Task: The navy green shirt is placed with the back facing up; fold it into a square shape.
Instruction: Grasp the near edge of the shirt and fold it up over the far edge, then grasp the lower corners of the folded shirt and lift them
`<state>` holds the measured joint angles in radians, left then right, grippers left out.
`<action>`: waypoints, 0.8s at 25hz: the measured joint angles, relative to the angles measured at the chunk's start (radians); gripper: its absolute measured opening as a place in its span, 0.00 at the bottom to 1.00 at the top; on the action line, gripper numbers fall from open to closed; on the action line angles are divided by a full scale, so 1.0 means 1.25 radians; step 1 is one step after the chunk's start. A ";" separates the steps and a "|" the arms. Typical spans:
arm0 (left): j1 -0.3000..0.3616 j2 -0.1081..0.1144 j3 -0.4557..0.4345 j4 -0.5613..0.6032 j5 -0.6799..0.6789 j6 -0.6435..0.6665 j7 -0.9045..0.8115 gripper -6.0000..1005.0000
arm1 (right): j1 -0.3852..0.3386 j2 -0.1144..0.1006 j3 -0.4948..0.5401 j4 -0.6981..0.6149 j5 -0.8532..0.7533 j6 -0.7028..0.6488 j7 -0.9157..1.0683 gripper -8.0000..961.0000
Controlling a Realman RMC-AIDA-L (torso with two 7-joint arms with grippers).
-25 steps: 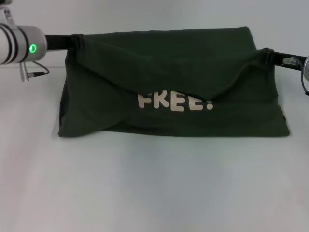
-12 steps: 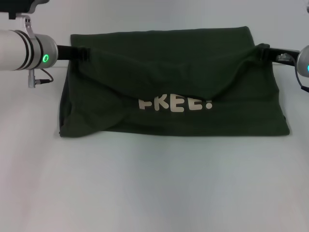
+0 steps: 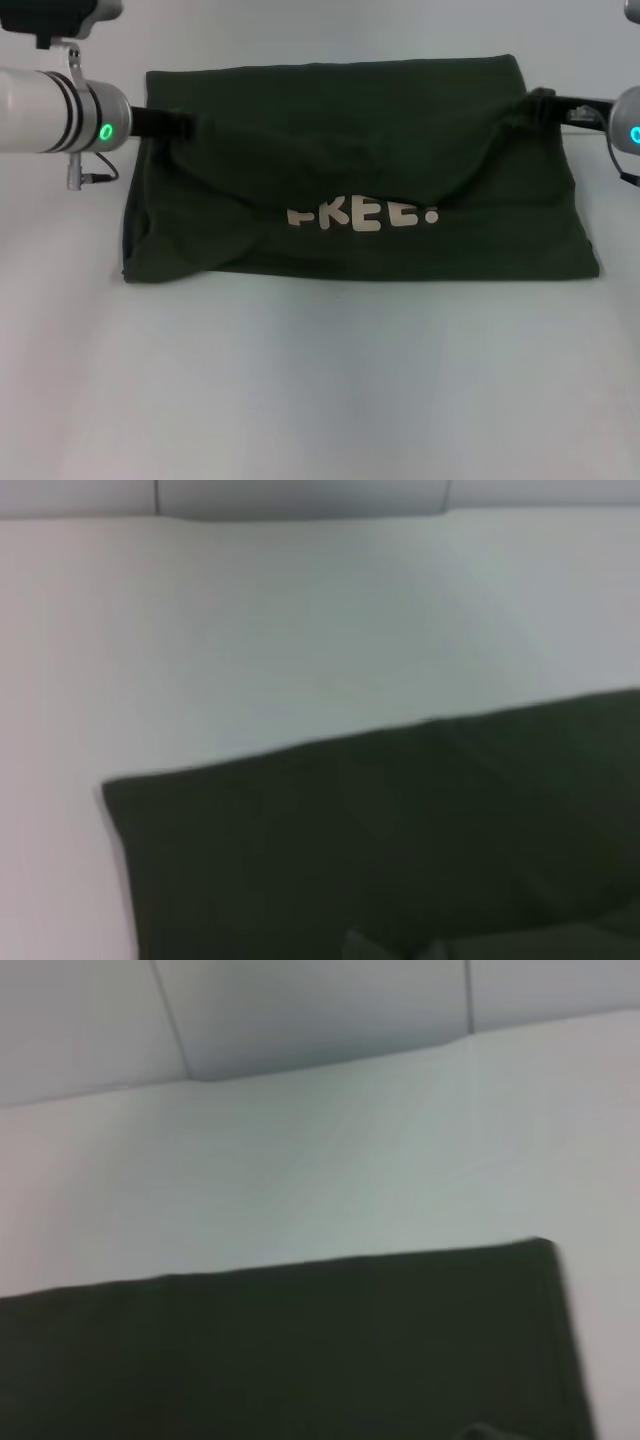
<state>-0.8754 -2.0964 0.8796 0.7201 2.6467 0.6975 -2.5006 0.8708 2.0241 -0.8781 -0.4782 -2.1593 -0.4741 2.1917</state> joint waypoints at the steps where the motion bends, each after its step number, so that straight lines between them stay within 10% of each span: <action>1: -0.006 0.004 -0.001 -0.014 0.003 0.004 -0.005 0.11 | 0.000 -0.004 0.001 0.005 -0.015 0.004 0.016 0.18; 6: 0.036 0.020 -0.019 0.044 0.007 0.107 -0.126 0.11 | -0.039 -0.034 0.012 -0.040 -0.043 -0.061 0.108 0.19; 12: 0.184 -0.013 -0.037 0.293 -0.076 0.266 -0.161 0.43 | -0.130 -0.053 0.085 -0.187 -0.027 -0.306 0.151 0.31; 20: 0.245 0.018 -0.110 0.141 -0.267 0.362 -0.009 0.71 | -0.227 -0.042 0.124 -0.185 0.104 -0.530 0.061 0.71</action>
<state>-0.5686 -2.0739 0.7422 0.8962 2.3131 1.1505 -2.5120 0.5875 1.9722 -0.7226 -0.7089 -2.0291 -1.1367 2.2677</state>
